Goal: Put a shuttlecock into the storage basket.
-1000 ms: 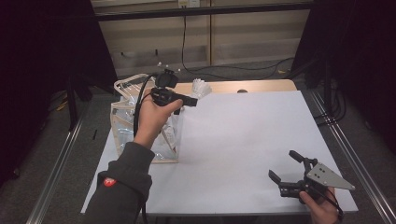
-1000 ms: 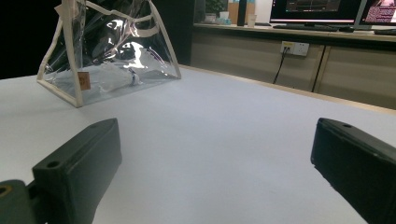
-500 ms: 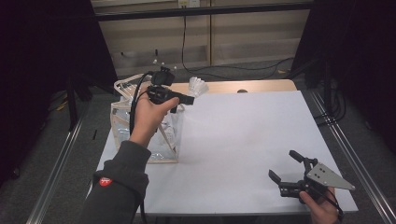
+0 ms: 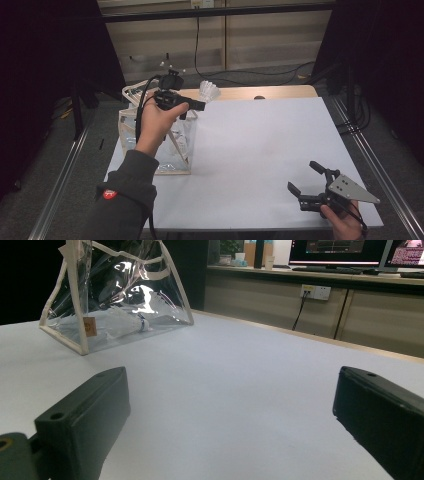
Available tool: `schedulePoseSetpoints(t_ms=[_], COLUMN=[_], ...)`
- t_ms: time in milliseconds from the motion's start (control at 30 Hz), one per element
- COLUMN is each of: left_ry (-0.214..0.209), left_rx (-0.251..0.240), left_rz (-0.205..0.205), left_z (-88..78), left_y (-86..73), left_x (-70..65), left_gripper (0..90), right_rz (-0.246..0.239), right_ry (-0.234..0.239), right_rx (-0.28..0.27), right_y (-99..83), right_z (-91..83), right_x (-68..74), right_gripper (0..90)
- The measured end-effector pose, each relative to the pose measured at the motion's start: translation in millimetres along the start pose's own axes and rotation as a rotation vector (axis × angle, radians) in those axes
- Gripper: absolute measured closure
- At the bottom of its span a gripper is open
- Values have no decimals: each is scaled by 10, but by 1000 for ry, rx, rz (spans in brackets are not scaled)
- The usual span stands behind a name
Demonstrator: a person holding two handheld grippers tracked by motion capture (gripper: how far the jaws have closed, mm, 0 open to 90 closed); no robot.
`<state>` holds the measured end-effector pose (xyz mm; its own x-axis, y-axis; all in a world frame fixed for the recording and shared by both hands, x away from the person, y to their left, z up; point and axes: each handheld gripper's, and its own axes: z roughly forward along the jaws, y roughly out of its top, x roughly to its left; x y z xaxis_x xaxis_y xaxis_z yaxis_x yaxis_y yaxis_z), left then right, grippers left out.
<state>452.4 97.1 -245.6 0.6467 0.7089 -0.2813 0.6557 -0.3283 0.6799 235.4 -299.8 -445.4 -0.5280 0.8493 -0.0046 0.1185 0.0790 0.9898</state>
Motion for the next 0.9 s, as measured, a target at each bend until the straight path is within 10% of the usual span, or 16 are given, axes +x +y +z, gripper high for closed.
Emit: schedulePoseSetpoints(t_ms=[900], left_ry=[29], left_rx=[-8], left_rz=[-12], left_z=[-192], left_y=[8], left_x=[98], left_gripper=[658], right_rz=[-1], right_ry=[1], right_rx=[0], right_y=[1], right_z=[0], right_x=[3], right_gripper=[16])
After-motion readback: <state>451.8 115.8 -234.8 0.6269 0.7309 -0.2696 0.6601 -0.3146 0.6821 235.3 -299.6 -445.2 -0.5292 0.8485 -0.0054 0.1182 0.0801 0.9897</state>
